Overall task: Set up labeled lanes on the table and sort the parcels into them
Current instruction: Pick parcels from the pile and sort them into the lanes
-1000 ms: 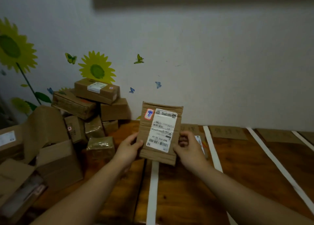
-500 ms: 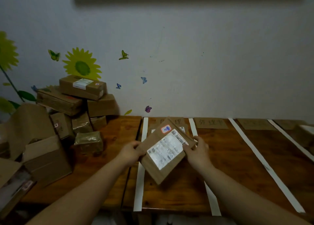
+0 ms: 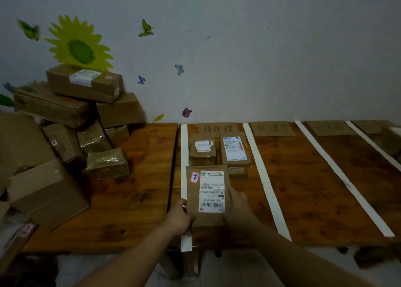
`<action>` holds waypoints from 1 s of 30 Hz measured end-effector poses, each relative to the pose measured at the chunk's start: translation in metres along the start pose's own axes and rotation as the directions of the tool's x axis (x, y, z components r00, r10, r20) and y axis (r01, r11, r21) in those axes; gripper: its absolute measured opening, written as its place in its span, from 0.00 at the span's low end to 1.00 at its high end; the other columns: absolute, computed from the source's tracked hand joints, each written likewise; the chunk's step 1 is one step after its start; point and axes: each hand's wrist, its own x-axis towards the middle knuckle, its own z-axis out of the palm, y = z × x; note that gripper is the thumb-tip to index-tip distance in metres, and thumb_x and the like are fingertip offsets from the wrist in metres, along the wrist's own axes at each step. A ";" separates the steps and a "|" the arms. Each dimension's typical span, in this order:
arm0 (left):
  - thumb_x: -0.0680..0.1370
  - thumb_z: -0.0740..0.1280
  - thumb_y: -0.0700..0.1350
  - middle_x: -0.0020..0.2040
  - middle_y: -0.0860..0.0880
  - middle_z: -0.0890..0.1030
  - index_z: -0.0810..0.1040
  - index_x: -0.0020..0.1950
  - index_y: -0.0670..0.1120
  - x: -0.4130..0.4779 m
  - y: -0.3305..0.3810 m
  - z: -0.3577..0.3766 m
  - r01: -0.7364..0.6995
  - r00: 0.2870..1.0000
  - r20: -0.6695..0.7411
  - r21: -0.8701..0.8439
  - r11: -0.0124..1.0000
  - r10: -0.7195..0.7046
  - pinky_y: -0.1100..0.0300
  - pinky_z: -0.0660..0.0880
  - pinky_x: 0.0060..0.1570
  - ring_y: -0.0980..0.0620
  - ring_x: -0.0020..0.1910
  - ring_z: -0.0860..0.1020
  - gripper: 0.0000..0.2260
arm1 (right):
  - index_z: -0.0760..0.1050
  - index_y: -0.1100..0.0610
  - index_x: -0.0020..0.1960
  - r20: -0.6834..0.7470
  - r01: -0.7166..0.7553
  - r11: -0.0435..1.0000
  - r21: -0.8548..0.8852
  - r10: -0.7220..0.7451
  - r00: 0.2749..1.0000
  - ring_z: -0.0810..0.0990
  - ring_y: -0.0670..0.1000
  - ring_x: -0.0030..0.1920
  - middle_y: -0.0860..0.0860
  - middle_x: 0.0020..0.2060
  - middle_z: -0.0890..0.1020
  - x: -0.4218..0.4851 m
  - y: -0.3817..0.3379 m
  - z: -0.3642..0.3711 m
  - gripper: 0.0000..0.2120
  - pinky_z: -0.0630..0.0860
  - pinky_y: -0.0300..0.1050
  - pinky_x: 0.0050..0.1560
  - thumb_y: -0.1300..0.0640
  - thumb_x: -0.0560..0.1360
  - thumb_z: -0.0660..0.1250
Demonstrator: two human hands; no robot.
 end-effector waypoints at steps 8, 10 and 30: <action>0.78 0.64 0.41 0.66 0.50 0.73 0.58 0.75 0.51 0.007 -0.011 0.003 -0.183 0.983 0.043 0.104 0.978 0.179 0.68 0.75 0.48 0.56 0.57 0.74 0.27 | 0.59 0.46 0.74 0.118 0.088 0.996 -0.006 -0.087 0.989 0.59 0.55 0.74 0.50 0.73 0.61 0.004 0.014 0.002 0.31 0.63 0.59 0.71 0.54 0.75 0.68; 0.79 0.63 0.42 0.70 0.48 0.70 0.57 0.76 0.51 0.010 -0.009 -0.002 -0.185 0.983 0.044 0.157 0.970 0.181 0.63 0.73 0.56 0.52 0.64 0.72 0.27 | 0.55 0.45 0.76 0.152 0.109 0.993 -0.033 -0.103 0.983 0.55 0.55 0.75 0.49 0.75 0.57 0.009 0.013 0.003 0.34 0.59 0.59 0.73 0.51 0.75 0.68; 0.78 0.63 0.54 0.77 0.46 0.53 0.55 0.77 0.50 0.002 0.018 -0.120 -0.043 0.964 -0.198 0.538 0.842 0.175 0.52 0.53 0.74 0.46 0.76 0.52 0.30 | 0.55 0.47 0.76 0.152 0.290 0.912 -0.290 -0.256 0.955 0.55 0.58 0.75 0.52 0.77 0.53 0.058 -0.069 0.000 0.36 0.59 0.55 0.71 0.40 0.74 0.65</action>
